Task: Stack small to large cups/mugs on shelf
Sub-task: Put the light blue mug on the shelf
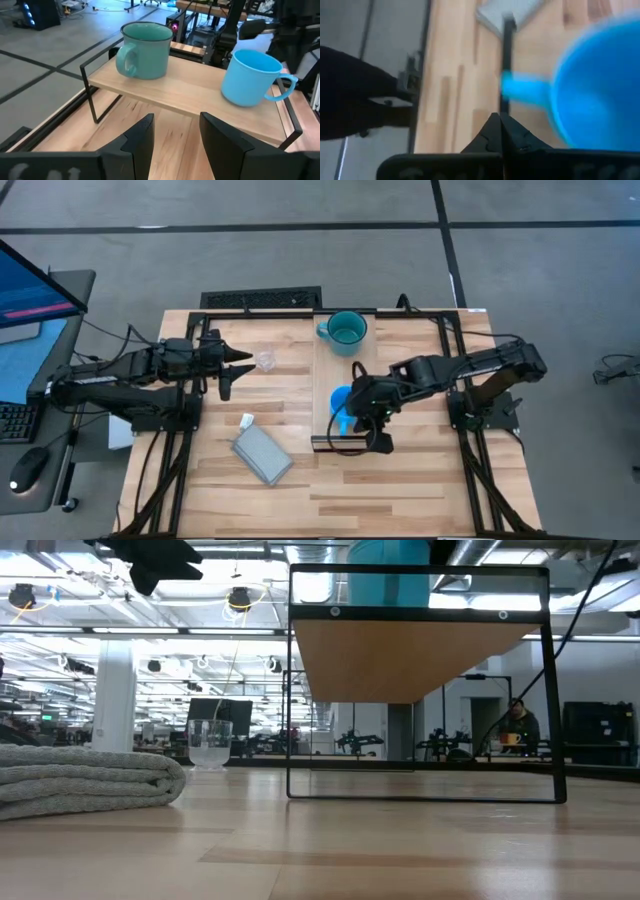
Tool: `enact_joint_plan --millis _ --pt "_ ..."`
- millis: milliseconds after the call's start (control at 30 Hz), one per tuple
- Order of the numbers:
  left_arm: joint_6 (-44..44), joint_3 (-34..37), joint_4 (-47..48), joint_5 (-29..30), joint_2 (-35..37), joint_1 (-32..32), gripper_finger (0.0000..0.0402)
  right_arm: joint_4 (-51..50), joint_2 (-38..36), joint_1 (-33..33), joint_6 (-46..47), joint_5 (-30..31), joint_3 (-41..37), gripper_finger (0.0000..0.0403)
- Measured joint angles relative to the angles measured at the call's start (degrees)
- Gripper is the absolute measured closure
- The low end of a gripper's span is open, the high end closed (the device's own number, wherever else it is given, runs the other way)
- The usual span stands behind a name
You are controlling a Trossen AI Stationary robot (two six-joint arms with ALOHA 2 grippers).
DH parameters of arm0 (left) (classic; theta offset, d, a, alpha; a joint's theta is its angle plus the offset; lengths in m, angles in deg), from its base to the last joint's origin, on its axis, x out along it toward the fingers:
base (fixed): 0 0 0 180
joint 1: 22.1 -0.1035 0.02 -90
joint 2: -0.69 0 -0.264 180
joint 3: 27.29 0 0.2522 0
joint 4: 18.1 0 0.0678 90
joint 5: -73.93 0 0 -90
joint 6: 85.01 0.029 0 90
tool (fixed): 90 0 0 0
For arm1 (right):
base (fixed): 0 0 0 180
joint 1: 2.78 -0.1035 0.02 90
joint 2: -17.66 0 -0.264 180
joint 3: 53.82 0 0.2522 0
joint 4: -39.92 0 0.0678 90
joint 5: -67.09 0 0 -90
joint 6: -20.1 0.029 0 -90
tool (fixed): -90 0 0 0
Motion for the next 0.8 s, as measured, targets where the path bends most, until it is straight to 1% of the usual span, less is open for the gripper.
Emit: enact_joint_plan --millis 33,100,167,267,300,500,800 --pt "0.0 0.0 0.1 0.0 0.0 0.0 0.0253 1.5 0.4 0.0 -0.5 -0.4 0.2 0.0397" --pt "-0.1 0.0 0.3 0.0 0.0 0.0 0.0253 1.1 0.9 0.1 -0.7 -0.3 -0.1 0.0398" --pt "-0.5 0.0 0.4 0.0 0.0 0.0 0.0253 3.6 1.5 0.1 -0.7 -0.4 0.1 0.0398" --pt "-0.5 0.0 0.4 0.0 0.0 0.0 0.0253 4.0 1.8 0.0 -1.1 -0.2 0.0 0.0397" --pt "-0.5 0.0 0.5 0.0 0.0 0.0 0.0253 5.6 2.1 0.1 -1.1 -0.1 0.1 0.0397" --pt "-0.6 0.0 0.5 0.0 0.0 0.0 0.0253 8.8 2.9 1.2 -2.0 0.5 0.1 0.0398" --pt "-0.6 0.0 1.4 0.0 0.0 0.0 0.0253 9.0 3.0 3.9 -2.1 6.0 0.0 0.0397"
